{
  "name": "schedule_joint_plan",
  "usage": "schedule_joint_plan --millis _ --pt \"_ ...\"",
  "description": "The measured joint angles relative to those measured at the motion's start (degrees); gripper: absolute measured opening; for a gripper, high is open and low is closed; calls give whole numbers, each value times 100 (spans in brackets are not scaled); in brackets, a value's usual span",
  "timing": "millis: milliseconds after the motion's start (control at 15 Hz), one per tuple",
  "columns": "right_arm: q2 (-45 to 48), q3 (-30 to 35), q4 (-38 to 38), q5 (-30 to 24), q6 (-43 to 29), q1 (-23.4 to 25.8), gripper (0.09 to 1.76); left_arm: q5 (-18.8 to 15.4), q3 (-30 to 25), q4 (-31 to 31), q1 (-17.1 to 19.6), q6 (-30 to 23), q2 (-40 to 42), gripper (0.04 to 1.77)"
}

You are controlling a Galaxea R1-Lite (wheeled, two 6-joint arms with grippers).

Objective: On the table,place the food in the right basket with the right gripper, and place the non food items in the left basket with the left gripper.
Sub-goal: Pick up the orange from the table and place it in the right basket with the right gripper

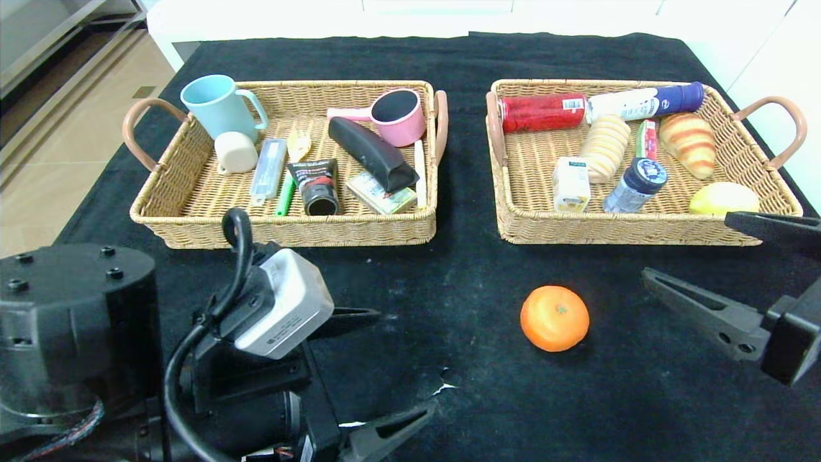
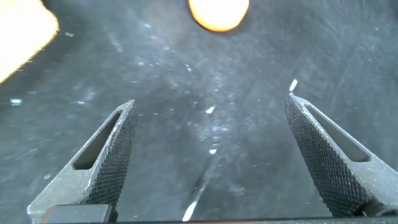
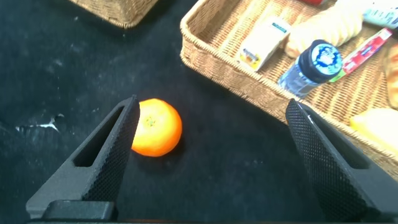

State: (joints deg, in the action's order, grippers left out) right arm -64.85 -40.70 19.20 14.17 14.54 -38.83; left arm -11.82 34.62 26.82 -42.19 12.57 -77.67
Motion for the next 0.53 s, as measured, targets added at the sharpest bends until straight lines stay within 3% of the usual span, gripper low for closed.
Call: schedule_joint_plan --millis 267,533 --pt "-133 30 11 2 4 -17 171 -22 -428 197 289 10 265 171" --pt "-328 91 43 9 12 -61 171 -5 -411 210 451 20 346 171"
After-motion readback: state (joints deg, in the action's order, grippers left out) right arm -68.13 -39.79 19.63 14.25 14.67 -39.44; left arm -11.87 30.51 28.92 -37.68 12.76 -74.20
